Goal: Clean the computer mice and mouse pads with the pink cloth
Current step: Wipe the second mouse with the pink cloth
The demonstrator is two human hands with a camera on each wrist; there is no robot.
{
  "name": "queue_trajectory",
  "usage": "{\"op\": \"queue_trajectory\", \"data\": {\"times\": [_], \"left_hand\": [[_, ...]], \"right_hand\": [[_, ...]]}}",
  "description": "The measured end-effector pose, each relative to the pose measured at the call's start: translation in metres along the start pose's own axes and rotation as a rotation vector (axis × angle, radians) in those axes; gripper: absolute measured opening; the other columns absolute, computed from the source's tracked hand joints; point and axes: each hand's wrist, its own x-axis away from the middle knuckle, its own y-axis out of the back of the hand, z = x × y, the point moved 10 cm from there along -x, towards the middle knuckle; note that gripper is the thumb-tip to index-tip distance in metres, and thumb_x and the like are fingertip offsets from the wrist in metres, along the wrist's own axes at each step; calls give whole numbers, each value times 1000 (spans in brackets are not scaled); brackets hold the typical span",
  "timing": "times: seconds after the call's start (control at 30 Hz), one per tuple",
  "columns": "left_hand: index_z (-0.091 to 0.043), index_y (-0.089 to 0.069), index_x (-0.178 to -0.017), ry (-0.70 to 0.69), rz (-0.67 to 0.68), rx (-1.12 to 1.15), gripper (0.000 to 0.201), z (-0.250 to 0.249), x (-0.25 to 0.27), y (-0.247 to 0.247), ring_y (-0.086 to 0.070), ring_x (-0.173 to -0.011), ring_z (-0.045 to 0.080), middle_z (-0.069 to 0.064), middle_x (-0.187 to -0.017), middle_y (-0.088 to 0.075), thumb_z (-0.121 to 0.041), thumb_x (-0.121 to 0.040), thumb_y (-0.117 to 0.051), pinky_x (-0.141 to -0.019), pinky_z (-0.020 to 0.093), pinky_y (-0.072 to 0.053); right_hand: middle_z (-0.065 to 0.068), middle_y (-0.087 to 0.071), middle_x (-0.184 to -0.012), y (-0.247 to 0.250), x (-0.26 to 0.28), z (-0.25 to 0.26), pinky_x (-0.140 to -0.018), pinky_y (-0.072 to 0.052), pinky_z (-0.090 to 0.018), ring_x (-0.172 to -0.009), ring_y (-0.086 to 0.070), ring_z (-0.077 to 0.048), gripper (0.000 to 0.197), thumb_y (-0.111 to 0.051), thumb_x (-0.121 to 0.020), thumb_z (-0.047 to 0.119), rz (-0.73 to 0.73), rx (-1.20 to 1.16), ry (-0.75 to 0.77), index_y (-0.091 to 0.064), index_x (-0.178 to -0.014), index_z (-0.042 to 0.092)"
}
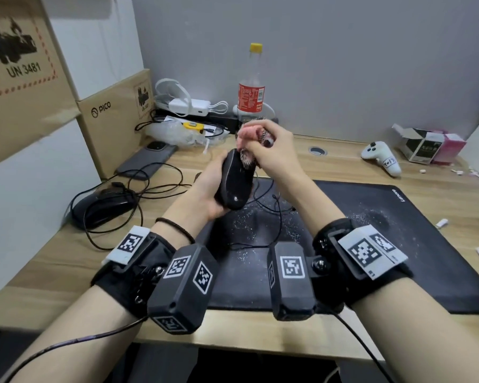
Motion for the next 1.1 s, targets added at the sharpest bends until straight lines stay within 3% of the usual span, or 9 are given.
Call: {"op": "queue_trajectory", "data": {"times": [0.13,0.23,0.33,0.43,0.53,0.67,0.83,1.0,1.1], "left_hand": [[-17,-62,-86,-81,-3,-281,38,-11,4,0,-57,-53,14,4,-72,-62,-47,-97,-42,-53,24,-46],[-22,-65,-91,-268,-69,-458,33,-31,6,-1,-59,-57,6,-3,-74,-65,-45,-97,-43,-57,24,-46],[-26,-65,-91,-397,-174,-534,33,-46,6,2,-62,-70,2,-10,-80,-69,-43,-100,-39,-61,19,-47],[-22,-66,-106,-400,-170,-488,30,-44,-2,5,-65,-86,9,-1,-95,-72,-41,-97,-46,-72,21,-51],[-12,-62,-117,-349,-200,-457,34,-33,-6,12,-62,-70,8,-2,-79,-67,-36,-96,-50,-61,23,-49],[-24,-64,-88,-352,-218,-537,26,-38,-8,13,-63,-78,12,-1,-84,-69,-42,-94,-46,-75,31,-52],[-14,-65,-88,-290,-254,-524,35,-35,-4,24,-61,-72,25,14,-85,-66,-37,-97,-40,-69,34,-47],[-17,-64,-81,-250,-191,-347,29,-33,2,27,-59,-52,16,3,-64,-64,-38,-95,-49,-60,29,-48],[-16,-59,-74,-176,-193,-178,31,-27,0,35,-58,-45,15,1,-54,-61,-35,-96,-48,-54,26,-52]], "right_hand": [[8,-74,-89,4,-11,0,-91,-53,-48,-90,-70,-16,16,-65,-73,20,-2,111,-10,-72,-80,33],[13,-72,-91,-1,-8,3,-91,-53,-47,-92,-68,-14,18,-63,-76,18,66,184,21,-71,-80,34],[18,-68,-90,-5,-1,17,-88,-53,-33,-88,-63,-6,22,-60,-80,14,108,232,117,-71,-85,32],[12,-71,-95,-15,10,36,-93,-50,-27,-97,-63,-6,33,-54,-77,5,223,282,227,-71,-85,33],[8,-72,-97,-28,15,35,-94,-51,-30,-98,-64,-9,42,-48,-70,-1,325,299,237,-70,-85,32],[6,-71,-96,-18,10,34,-93,-49,-27,-97,-63,-12,41,-45,-68,1,243,320,249,-71,-88,26],[1,-70,-95,0,6,33,-84,-44,-10,-92,-60,-12,34,-49,-73,-9,120,379,260,-73,-87,13],[8,-69,-100,27,-7,16,-93,-49,-30,-101,-62,-13,29,-55,-81,-2,-36,309,150,-72,-91,20],[6,-70,-102,39,-10,14,-79,-55,-34,-95,-65,-12,24,-61,-84,6,-126,87,78,-69,-96,25]]}}
